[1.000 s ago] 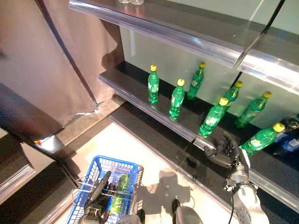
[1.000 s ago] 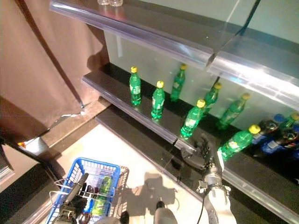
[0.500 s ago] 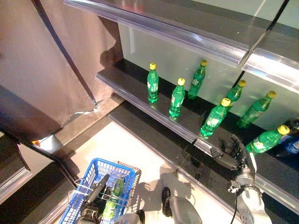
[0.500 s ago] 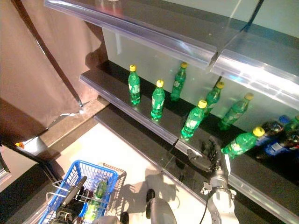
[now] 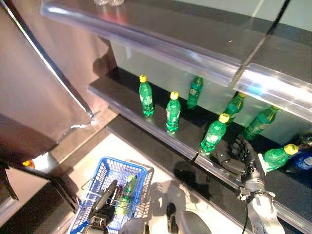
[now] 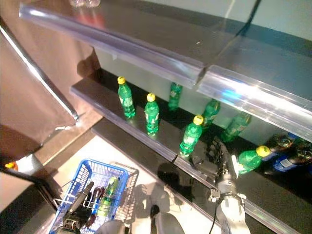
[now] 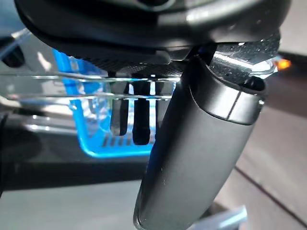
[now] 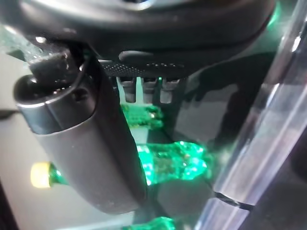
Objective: Pick up the drink and place into the basket.
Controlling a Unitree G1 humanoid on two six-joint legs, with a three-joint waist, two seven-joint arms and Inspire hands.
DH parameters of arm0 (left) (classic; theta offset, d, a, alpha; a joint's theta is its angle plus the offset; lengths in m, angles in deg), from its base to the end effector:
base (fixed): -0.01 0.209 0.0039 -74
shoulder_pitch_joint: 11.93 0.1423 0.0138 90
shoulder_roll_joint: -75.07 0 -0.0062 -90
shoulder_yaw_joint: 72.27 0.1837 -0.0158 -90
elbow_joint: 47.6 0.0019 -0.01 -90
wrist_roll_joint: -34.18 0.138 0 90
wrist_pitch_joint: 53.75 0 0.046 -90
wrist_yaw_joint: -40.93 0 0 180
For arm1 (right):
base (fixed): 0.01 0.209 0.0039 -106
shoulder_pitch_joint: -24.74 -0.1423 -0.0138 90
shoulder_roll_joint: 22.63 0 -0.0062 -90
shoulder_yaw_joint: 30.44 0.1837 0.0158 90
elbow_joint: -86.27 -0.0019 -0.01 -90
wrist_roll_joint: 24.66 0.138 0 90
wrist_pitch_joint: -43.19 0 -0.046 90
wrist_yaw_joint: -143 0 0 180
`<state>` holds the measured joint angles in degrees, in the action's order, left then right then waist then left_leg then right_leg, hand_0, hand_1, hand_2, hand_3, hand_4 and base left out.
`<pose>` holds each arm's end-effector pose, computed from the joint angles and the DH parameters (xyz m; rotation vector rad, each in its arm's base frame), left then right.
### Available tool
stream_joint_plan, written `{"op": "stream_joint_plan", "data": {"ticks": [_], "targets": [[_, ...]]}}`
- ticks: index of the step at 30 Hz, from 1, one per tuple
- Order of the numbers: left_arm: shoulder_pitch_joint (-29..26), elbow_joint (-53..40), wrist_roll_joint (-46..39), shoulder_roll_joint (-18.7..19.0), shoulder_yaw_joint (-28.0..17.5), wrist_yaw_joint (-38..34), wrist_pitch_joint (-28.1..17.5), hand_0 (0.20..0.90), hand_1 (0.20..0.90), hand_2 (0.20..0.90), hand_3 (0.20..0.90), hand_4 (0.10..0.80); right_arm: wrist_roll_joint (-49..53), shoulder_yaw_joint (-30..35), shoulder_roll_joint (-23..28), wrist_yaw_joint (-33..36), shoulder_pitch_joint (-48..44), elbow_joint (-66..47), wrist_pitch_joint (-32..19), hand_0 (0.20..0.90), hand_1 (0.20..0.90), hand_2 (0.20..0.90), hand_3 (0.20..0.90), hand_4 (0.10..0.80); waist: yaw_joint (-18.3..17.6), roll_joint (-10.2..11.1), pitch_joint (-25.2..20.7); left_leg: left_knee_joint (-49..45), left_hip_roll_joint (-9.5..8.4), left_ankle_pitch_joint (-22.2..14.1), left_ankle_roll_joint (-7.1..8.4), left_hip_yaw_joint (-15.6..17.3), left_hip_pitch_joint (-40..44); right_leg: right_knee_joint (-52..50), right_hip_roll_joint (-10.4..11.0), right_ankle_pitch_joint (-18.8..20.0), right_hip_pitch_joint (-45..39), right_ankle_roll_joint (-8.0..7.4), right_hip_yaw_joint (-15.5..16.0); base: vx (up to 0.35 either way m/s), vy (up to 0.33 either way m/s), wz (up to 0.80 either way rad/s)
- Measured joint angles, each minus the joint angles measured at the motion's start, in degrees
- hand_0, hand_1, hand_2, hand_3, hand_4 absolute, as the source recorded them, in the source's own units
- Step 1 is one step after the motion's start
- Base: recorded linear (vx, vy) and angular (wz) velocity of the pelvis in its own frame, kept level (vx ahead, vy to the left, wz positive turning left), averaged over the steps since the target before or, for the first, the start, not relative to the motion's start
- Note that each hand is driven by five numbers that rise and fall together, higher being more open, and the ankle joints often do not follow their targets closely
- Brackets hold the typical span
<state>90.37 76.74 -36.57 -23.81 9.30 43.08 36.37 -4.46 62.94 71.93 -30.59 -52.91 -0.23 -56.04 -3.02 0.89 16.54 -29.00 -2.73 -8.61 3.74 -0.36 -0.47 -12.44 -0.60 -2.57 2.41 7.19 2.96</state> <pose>0.0941 0.2162 -0.0805 -1.0908 0.5245 0.6509 0.1526 -0.2414 0.0214 -0.0268 0.0819 -0.2453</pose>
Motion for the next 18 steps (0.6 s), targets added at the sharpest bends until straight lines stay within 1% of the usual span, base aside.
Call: {"op": "stream_joint_plan", "data": {"ticks": [1, 2, 3, 4, 5, 6, 7, 8, 9, 10, 11, 12, 15, 17, 18], "targets": [[-0.1, -0.1, -0.2, 0.0, 0.0, 0.3, -0.3, 0.300, 0.300, 0.300, 0.200, 0.100, 0.0, 0.0, 0.1, -0.3, 0.1, 0.1, 0.0, 0.900, 0.900, 0.900, 0.900, 0.800, -0.5, -0.4, 0.1, 2.4, -0.23, -0.2, -0.16, -0.1, -1.0, 0.8, -0.5, 0.1, -0.5, -0.17, -0.8, 0.118, 0.071, -0.51], [-0.2, -0.1, -0.3, 0.0, 0.0, 1.0, -0.5, 0.300, 0.300, 0.300, 0.200, 0.100, 0.0, -0.1, 0.1, -0.5, 0.2, 0.1, 0.1, 0.900, 0.900, 0.900, 0.900, 0.800, 0.0, -0.4, 0.0, 7.5, -0.40, 0.0, -0.21, -0.4, -0.3, 1.5, -0.8, 0.5, -0.8, -0.37, -2.0, 0.126, 0.061, -0.60], [-0.1, -0.1, -0.3, 0.0, 0.0, 1.9, -0.7, 0.300, 0.300, 0.300, 0.200, 0.100, 0.0, -0.1, 0.3, -1.0, 0.1, 0.2, 0.1, 0.900, 0.900, 0.900, 0.900, 0.800, 0.1, -0.5, 0.1, 12.2, -0.77, 0.1, -0.20, -1.3, -1.1, 2.9, -1.4, 1.2, -1.3, -0.61, -4.0, 0.183, 0.080, -0.86], [0.0, -0.1, -0.3, -0.1, 0.0, 2.5, -0.7, 0.300, 0.300, 0.300, 0.200, 0.100, 0.0, -0.1, 0.4, -1.4, 0.2, 0.3, 0.1, 0.900, 0.900, 0.900, 0.900, 0.800, 1.0, -0.5, 0.1, 17.6, -1.16, 0.7, 0.03, -3.0, -0.8, 4.0, -1.6, 1.9, -1.6, -0.71, -5.7, 0.144, 0.055, -0.92], [0.3, -0.1, -0.3, -0.1, 0.0, 2.9, -0.7, 0.300, 0.300, 0.300, 0.200, 0.100, 0.0, -0.1, 0.4, -1.7, 0.2, 0.5, 0.1, 0.900, 0.900, 0.900, 0.900, 0.800, 1.4, -0.5, 0.1, 20.8, -1.17, 2.2, 0.35, -3.6, -1.5, 4.8, -2.1, 2.2, -2.4, -0.70, -6.8, 0.145, 0.076, -0.88], [0.5, 0.3, -0.3, -0.3, 0.0, 3.1, -0.7, 0.300, 0.300, 0.300, 0.200, 0.100, 0.0, -0.1, 0.5, -1.8, 0.8, 0.6, 0.2, 0.900, 0.900, 0.900, 0.900, 0.800, 1.3, -0.8, 0.2, 21.7, -0.63, 5.1, 1.74, -3.6, -2.4, 5.1, -2.5, 2.0, -3.6, -0.99, -7.0, 0.070, 0.066, -0.55], [0.4, 0.5, -0.3, -0.3, 0.0, 3.3, -0.7, 0.300, 0.300, 0.300, 0.200, 0.100, 0.0, -0.1, 0.5, -1.8, 1.0, 0.6, 0.2, 0.900, 0.900, 0.900, 0.900, 0.800, 1.3, -0.8, 0.2, 21.7, -0.49, 5.8, 1.95, -3.7, -2.7, 5.1, -2.7, 1.8, -3.8, -1.09, -7.2, 0.033, 0.112, -0.45], [-0.1, 1.1, -0.4, -0.2, 0.0, 3.5, -1.4, 0.300, 0.300, 0.300, 0.200, 0.100, 0.0, -0.4, 0.6, -1.9, 1.6, 0.6, 0.1, 0.900, 0.900, 0.900, 0.900, 0.800, 1.5, -0.8, 0.1, 20.7, -0.24, 6.3, 2.20, -3.6, -2.8, 5.0, -3.2, 1.4, -4.2, -1.50, -8.2, 0.007, 0.128, -0.40], [-0.2, 1.2, -0.5, -0.2, 0.1, 3.8, -1.8, 0.300, 0.300, 0.300, 0.200, 0.100, 0.0, -0.6, 0.6, -1.9, 1.8, 0.6, -0.1, 0.900, 0.900, 0.900, 0.900, 0.800, 1.3, -1.0, -0.1, 19.6, 0.03, 6.3, 2.14, -3.3, -2.5, 4.7, -3.3, 1.0, -3.9, -2.11, -8.2, 0.016, 0.155, -0.46], [-0.3, 1.3, -0.5, -0.3, 0.6, 3.9, -1.8, 0.300, 0.300, 0.300, 0.200, 0.100, 0.0, -0.6, 1.0, -1.9, 2.1, 0.5, -0.2, 0.900, 0.900, 0.900, 0.900, 0.800, 1.0, -2.0, -0.3, 20.1, 0.76, 6.0, 1.75, -3.4, -1.7, 4.0, -3.9, 0.4, -3.3, -2.99, -7.9, 0.025, 0.118, -0.32], [-0.6, 1.4, -0.5, -0.4, 0.8, 3.9, -1.8, 0.300, 0.300, 0.300, 0.200, 0.100, 0.0, -0.6, 1.4, -1.9, 2.2, 0.5, -0.2, 0.900, 0.900, 0.900, 0.900, 0.800, 0.9, -2.5, -0.2, 21.6, 0.87, 8.2, -0.45, -3.0, -1.2, 3.0, -4.0, -0.1, -2.9, -3.59, -7.8, 0.021, 0.124, -0.27], [-1.1, 2.1, -0.5, -0.9, 0.9, 3.9, -1.8, 0.300, 0.300, 0.300, 0.200, 0.100, 0.0, -0.8, 2.2, -2.4, 2.9, 0.5, -0.2, 0.900, 0.900, 0.900, 0.900, 0.800, 0.8, -3.0, 0.1, 23.9, 0.34, 11.2, -3.83, -2.7, -0.2, 0.9, -3.6, -1.3, -2.1, -5.13, -7.9, 0.010, 0.107, -0.16], [-0.5, 2.9, -0.6, -1.0, 1.0, 3.9, -1.9, 0.300, 0.300, 0.300, 0.200, 0.100, 0.0, -0.9, 2.2, -3.1, 3.9, 0.5, -0.2, 0.900, 0.900, 0.900, 0.900, 0.800, 0.0, -2.7, -0.1, 28.0, -1.19, 12.6, -3.74, -2.4, 2.4, -0.4, -1.7, -3.2, -2.2, -6.63, -7.9, 0.016, 0.136, 0.02], [0.0, 3.0, -1.7, -1.1, 1.0, 3.9, -2.1, 0.300, 0.300, 0.300, 0.200, 0.100, 0.0, -0.9, 2.2, -4.0, 4.1, 0.7, -0.2, 0.900, 0.900, 0.900, 0.900, 0.800, 0.1, -2.8, 0.0, 30.0, -1.87, 13.2, -3.83, -2.4, 4.2, -0.3, -0.8, -4.5, -2.8, -7.37, -7.9, 0.028, 0.128, 0.06], [0.0, 3.0, -1.7, -1.1, 1.0, 3.9, -2.1, 0.300, 0.300, 0.300, 0.200, 0.100, 0.0, -0.9, 2.2, -4.2, 4.1, 0.7, -0.2, 0.900, 0.900, 0.900, 0.900, 0.800, 0.2, -2.8, 0.0, 30.2, -1.97, 13.3, -3.94, -2.5, 4.5, -0.3, -0.7, -4.6, -3.1, -7.44, -7.8, 0.031, 0.100, 0.08]]}}
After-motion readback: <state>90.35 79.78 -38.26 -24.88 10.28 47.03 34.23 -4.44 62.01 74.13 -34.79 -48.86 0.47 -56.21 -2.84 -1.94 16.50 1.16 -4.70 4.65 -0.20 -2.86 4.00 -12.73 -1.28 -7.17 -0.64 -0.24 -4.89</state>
